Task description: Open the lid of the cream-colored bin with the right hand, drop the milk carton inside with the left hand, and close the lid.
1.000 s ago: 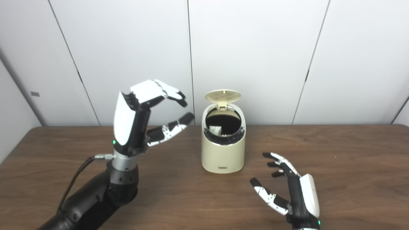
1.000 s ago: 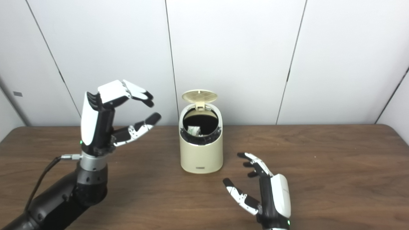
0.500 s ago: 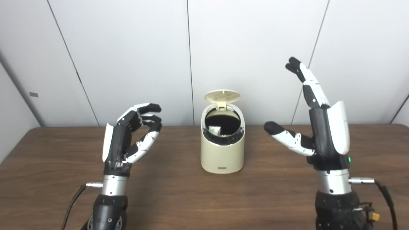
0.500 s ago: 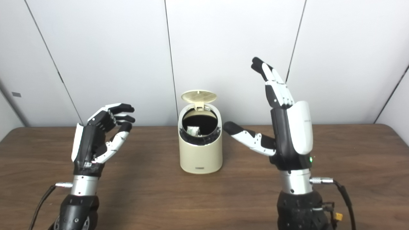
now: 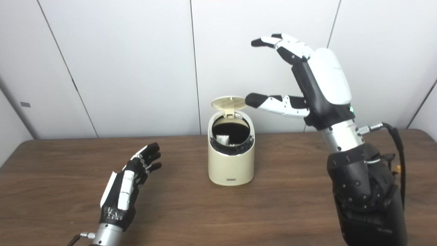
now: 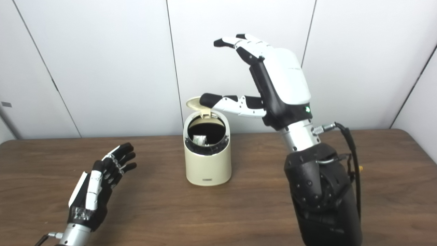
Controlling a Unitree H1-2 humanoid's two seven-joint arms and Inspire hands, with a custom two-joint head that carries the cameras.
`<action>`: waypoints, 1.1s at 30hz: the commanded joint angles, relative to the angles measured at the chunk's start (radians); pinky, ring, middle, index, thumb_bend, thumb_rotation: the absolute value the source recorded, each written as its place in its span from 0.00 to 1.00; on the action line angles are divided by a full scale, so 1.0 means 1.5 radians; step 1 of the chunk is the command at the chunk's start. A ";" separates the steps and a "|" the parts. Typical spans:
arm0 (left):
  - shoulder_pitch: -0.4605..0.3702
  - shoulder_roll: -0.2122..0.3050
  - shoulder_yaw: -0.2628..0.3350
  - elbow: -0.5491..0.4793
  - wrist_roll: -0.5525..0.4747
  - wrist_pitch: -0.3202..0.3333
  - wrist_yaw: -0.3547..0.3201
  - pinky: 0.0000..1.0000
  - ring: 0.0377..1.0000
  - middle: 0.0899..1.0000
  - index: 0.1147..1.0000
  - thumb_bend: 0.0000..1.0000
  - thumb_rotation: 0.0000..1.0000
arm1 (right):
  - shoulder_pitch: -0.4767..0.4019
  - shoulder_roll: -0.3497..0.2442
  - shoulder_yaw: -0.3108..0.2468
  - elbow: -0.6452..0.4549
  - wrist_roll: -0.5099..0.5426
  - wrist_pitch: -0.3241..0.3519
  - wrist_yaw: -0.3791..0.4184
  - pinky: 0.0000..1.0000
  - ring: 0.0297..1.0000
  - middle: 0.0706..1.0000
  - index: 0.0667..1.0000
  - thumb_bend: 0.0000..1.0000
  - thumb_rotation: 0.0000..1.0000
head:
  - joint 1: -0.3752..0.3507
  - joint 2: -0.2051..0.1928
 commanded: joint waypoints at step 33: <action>0.123 -0.075 0.081 -0.031 0.024 -0.018 -0.086 0.92 0.93 0.93 0.93 0.68 0.96 | -0.158 -0.135 0.101 0.181 0.037 0.068 0.236 0.85 0.90 0.86 0.80 0.83 0.89 | 0.002 0.007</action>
